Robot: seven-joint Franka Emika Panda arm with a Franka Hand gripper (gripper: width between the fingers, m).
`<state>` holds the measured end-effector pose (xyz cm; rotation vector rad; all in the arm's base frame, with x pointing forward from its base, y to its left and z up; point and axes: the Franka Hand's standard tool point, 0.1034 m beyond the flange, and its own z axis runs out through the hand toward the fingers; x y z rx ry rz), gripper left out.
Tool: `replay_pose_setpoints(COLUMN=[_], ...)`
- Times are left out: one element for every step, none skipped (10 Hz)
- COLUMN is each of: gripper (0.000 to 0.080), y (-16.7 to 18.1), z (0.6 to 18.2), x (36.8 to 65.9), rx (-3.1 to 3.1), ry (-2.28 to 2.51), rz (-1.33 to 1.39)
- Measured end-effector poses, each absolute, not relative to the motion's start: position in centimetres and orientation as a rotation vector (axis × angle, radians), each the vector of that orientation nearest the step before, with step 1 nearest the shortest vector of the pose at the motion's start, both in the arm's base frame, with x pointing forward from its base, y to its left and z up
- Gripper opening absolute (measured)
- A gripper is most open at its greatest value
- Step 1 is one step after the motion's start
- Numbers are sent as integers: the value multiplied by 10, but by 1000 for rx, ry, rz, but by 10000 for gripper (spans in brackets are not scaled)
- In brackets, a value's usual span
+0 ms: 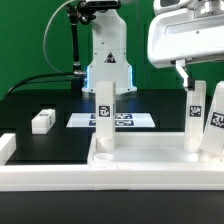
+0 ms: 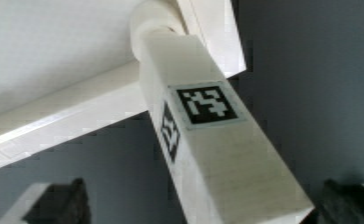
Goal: Assemble desk
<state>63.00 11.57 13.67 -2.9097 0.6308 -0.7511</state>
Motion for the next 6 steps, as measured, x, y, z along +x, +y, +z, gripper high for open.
replay_pose_setpoints(gripper=[645, 649, 649, 649, 649, 649], y=[116, 116, 116, 116, 116, 116], z=[137, 137, 137, 137, 137, 136], x=[630, 630, 630, 630, 630, 629], rx=[-2910, -2910, -2910, -2910, -2910, -2922], ry=[631, 631, 631, 631, 630, 647], rz=[-751, -751, -751, -751, -751, -710])
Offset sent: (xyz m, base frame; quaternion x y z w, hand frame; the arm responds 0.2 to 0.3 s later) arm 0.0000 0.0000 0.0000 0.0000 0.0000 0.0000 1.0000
